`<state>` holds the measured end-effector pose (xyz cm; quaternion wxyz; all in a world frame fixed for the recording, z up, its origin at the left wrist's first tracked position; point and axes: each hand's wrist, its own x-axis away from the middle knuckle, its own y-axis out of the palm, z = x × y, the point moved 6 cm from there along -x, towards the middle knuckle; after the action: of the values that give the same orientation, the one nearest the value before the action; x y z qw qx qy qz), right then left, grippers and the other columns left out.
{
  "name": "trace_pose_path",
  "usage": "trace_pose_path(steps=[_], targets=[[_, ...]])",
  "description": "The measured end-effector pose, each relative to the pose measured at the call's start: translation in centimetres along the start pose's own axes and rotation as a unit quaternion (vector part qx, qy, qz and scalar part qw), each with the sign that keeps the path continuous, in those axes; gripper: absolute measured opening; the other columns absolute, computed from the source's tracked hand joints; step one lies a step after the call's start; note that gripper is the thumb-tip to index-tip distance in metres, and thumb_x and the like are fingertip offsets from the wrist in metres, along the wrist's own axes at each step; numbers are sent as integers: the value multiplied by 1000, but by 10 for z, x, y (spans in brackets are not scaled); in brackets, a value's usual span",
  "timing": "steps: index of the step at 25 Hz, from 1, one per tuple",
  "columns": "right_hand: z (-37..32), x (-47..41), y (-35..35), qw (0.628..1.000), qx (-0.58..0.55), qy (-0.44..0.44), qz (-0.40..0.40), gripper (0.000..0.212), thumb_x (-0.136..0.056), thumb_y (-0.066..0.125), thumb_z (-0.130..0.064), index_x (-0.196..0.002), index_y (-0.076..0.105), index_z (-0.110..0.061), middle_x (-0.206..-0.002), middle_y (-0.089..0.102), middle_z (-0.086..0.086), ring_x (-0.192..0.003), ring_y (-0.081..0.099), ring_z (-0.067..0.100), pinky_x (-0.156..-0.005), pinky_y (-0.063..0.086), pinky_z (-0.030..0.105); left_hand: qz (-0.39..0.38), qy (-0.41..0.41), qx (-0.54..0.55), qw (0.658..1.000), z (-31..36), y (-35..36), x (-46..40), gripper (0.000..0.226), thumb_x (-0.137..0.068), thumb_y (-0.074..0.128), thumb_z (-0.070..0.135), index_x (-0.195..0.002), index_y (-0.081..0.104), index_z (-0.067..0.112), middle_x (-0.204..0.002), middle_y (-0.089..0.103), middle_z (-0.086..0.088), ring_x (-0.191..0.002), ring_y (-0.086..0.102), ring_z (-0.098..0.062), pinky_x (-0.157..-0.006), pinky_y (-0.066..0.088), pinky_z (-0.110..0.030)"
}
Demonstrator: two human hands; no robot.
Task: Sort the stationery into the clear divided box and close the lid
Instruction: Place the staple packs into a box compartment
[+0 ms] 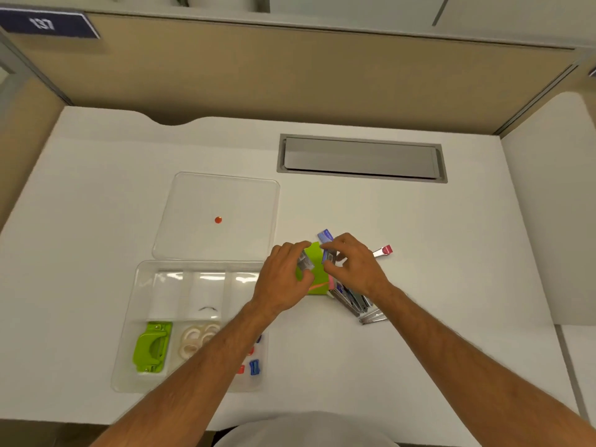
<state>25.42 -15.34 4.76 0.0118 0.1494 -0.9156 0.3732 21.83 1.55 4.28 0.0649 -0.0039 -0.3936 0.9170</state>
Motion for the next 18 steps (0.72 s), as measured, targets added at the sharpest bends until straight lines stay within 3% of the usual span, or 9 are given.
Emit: trace_pose_path(steps=[5,11,15,18], targets=[[-45,31,34,998,-48,-39,5,34,-73,72,-8,-107,74,-14,-107,57,2,-88,62,19,-80,54,36,63,-7,-31,998,-11,-40,62,35,-83,57,28,-118,67,26,-111,57,6,-103,48,-12,-85,48,-29],[-94,63,94,996,-25,-75,-44,42,-75,71,-8,-115,69,-16,-108,51,-1,-81,56,10,-76,49,22,90,-56,-48,993,-57,-84,137,34,-85,57,23,-117,64,30,-117,51,14,-108,43,-7,-88,49,-27],[-127,70,123,995,-12,-84,-56,44,-75,69,-7,-118,67,-17,-112,52,-1,-83,54,4,-72,41,6,88,-51,-56,993,-96,-113,159,38,-82,62,16,-119,65,27,-128,48,9,-116,43,-10,-96,46,-28],[-156,75,149,995,-24,-77,-56,52,-76,68,-9,-126,61,-20,-111,53,-3,-87,53,6,-80,42,8,73,-56,-37,995,-127,-144,170,46,-82,63,20,-126,57,32,-128,44,15,-116,43,-5,-93,46,-24]])
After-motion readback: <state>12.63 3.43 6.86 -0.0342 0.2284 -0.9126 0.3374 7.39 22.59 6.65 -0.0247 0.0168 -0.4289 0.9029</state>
